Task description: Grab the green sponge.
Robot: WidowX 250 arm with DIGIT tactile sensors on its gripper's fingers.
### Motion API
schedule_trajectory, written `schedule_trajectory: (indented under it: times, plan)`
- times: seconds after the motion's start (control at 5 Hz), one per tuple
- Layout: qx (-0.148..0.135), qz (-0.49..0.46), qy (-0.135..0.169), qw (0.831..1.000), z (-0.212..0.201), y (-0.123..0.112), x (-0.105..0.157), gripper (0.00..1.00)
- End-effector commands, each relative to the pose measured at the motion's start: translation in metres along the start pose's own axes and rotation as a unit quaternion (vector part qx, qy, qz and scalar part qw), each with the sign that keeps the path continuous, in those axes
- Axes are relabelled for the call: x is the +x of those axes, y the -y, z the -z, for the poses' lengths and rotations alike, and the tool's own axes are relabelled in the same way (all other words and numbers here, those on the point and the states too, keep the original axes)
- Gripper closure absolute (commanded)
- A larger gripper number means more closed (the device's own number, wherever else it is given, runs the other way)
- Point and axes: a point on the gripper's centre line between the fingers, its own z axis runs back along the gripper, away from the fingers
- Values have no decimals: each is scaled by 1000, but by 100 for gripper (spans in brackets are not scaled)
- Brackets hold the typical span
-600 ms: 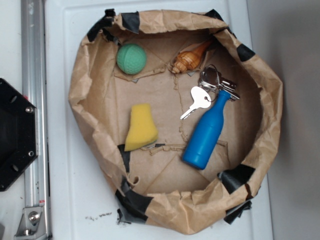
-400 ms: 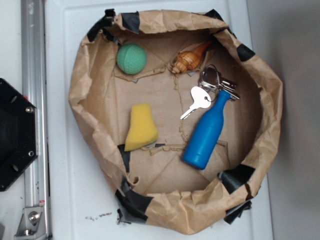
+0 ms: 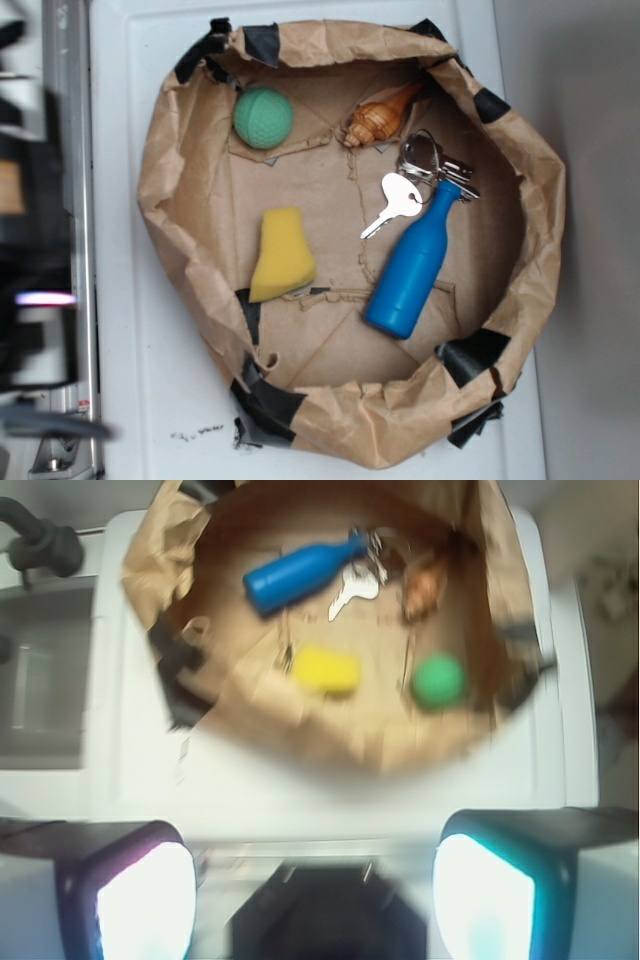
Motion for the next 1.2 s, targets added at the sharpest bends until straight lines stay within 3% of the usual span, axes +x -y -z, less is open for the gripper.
schedule_trajectory:
  times: [0.0,0.2,0.4,0.6,0.8,1.0]
  plan:
    - [-45,118,0,992,41,-22,62,0]
    - [-49,146,-13,988,78,-36,75,0]
    - [-55,201,-27,978,123,-39,71,0]
    - [-5,326,-50,944,165,-26,54,0]
    - [6,434,-68,898,194,1,42,0]
    - [11,465,-62,883,197,26,46,0]
